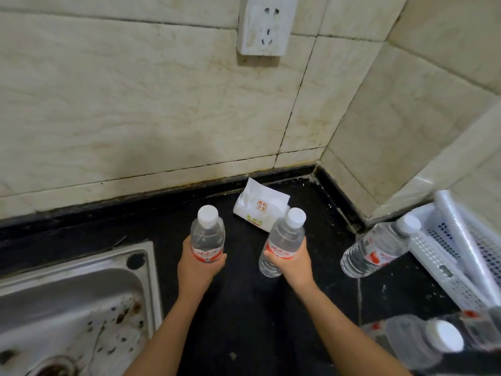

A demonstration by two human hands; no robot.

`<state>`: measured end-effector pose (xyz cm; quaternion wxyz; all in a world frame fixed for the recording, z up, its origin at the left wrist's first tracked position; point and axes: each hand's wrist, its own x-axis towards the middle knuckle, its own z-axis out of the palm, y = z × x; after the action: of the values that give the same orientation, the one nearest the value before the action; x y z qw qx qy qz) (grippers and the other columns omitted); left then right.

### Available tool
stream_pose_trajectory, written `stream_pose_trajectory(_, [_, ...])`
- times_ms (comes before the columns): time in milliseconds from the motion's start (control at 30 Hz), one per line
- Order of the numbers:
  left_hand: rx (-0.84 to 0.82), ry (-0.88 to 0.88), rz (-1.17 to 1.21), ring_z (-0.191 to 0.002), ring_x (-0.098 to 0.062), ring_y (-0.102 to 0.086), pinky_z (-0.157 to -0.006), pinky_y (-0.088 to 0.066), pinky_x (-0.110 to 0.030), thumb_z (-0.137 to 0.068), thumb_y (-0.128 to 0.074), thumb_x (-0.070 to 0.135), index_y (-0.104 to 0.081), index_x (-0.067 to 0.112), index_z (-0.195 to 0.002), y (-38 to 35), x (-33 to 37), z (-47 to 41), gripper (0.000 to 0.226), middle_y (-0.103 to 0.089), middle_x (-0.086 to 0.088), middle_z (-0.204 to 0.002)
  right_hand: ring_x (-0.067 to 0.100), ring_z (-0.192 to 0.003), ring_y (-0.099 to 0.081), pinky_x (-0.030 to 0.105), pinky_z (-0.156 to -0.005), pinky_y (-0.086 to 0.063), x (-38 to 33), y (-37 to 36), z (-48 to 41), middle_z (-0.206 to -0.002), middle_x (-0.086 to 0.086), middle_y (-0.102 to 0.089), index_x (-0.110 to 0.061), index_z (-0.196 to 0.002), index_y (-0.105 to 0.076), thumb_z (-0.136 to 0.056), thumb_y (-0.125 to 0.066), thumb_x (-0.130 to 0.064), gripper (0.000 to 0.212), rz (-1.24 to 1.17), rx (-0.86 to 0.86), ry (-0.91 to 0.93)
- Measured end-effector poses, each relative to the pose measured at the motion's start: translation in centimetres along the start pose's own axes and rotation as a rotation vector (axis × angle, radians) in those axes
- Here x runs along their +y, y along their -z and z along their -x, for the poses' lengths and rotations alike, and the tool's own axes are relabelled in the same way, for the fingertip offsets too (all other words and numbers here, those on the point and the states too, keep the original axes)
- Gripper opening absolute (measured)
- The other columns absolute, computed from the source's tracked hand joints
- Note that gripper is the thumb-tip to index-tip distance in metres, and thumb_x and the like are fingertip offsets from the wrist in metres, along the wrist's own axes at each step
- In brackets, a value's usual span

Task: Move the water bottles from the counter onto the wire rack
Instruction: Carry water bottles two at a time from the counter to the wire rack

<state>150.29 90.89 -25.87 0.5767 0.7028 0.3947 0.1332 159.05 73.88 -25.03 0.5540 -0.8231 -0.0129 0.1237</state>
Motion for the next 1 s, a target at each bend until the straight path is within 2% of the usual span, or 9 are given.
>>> stream_pose_trajectory(200, [-0.05,-0.005,-0.088,-0.107,-0.033,-0.059,-0.096,-0.046,-0.041,-0.058,-0.083,0.018,-0.042,0.017,-0.126,0.6,-1.7,4.7,0.08,-0.062,-0.012,-0.118,0.016,-0.1,-0.059,0.032,-0.092,-0.047,1.3,1.5,4.3,-0.106,-0.004,-0.06,-0.028,-0.113,-0.041,-0.06,-0.083,-0.012,0.069,0.012,-0.073,-0.021])
stream_pose_trajectory(300, [-0.097,-0.05,-0.178,-0.106,-0.033,-0.06,-0.095,-0.047,-0.044,-0.057,-0.083,0.023,-0.043,0.017,-0.125,0.9,-2.7,7.3,0.079,-0.063,-0.01,-0.118,0.01,-0.099,-0.062,0.028,-0.089,-0.049,2.5,2.7,7.7,-0.106,-0.005,-0.063,-0.035,-0.108,-0.044,-0.052,-0.084,-0.023,0.07,0.007,-0.115,-0.043])
stream_pose_trajectory(400, [-0.15,-0.088,-0.215,-0.107,-0.034,-0.06,-0.094,-0.047,-0.043,-0.058,-0.082,0.024,-0.043,0.018,-0.125,1.2,-3.4,9.2,0.078,-0.062,-0.009,-0.118,0.01,-0.097,-0.064,0.026,-0.086,-0.05,4.3,3.6,11.3,-0.107,-0.002,-0.065,-0.023,-0.116,-0.047,-0.041,-0.08,-0.038,0.083,-0.018,-0.081,-0.074])
stream_pose_trajectory(467, [-0.174,-0.099,-0.214,-0.107,-0.034,-0.059,-0.095,-0.046,-0.042,-0.059,-0.082,0.022,-0.043,0.017,-0.125,1.4,-3.5,10.3,0.077,-0.062,-0.01,-0.117,0.014,-0.097,-0.064,0.033,-0.089,-0.052,5.5,4.2,13.6,-0.107,0.001,-0.066,-0.02,-0.116,-0.048,-0.042,-0.081,-0.037,0.083,-0.023,-0.055,-0.082])
stream_pose_trajectory(567, [-0.218,-0.118,-0.181,-0.106,-0.034,-0.059,-0.093,-0.045,-0.041,-0.063,-0.081,0.018,-0.044,0.015,-0.124,1.8,-3.3,12.0,0.071,-0.063,-0.014,-0.115,0.015,-0.101,-0.062,0.035,-0.093,-0.049,6.7,5.0,17.1,-0.108,-0.001,-0.065,-0.027,-0.114,-0.046,-0.042,-0.08,-0.038,0.08,-0.032,-0.002,-0.079])
stream_pose_trajectory(733, [-0.295,-0.179,-0.225,-0.101,-0.037,-0.06,-0.09,-0.046,-0.044,-0.063,-0.081,0.019,-0.046,0.014,-0.118,2.4,-4.2,15.2,0.065,-0.065,-0.017,-0.11,0.016,-0.102,-0.063,0.04,-0.095,-0.049,7.8,6.5,23.4,-0.11,0.002,-0.065,-0.021,-0.113,-0.047,-0.042,-0.078,-0.038,0.079,-0.056,0.116,-0.094])
stream_pose_trajectory(833, [-0.367,-0.185,-0.262,-0.1,-0.039,-0.059,-0.087,-0.046,-0.044,-0.064,-0.08,0.022,-0.049,0.01,-0.114,3.2,-5.4,18.0,0.06,-0.064,-0.019,-0.108,0.017,-0.098,-0.063,0.041,-0.094,-0.05,8.4,7.5,28.5,-0.104,0.001,-0.065,-0.027,-0.1,-0.048,-0.043,-0.079,-0.031,0.065,-0.101,0.236,-0.138])
stream_pose_trajectory(933, [-0.5,-0.214,-0.255,-0.095,-0.037,-0.061,-0.082,-0.047,-0.04,-0.064,-0.079,0.024,-0.051,0.011,-0.109,4.3,-7.1,22.8,0.055,-0.064,-0.015,-0.101,0.015,-0.091,-0.064,0.039,-0.09,-0.052,9.3,8.6,35.4,-0.099,0.0,-0.066,-0.024,-0.097,-0.05,-0.041,-0.078,-0.031,0.063,-0.16,0.371,-0.158])
stream_pose_trajectory(1000, [-0.623,-0.259,-0.25,-0.09,-0.035,-0.062,-0.078,-0.049,-0.038,-0.062,-0.08,0.022,-0.053,0.012,-0.106,5.1,-8.5,26.5,0.052,-0.065,-0.012,-0.094,0.013,-0.089,-0.063,0.033,-0.087,-0.052,10.1,9.3,41.1,-0.098,0.0,-0.066,-0.025,-0.098,-0.051,-0.046,-0.081,-0.022,0.06,-0.208,0.458,-0.177])
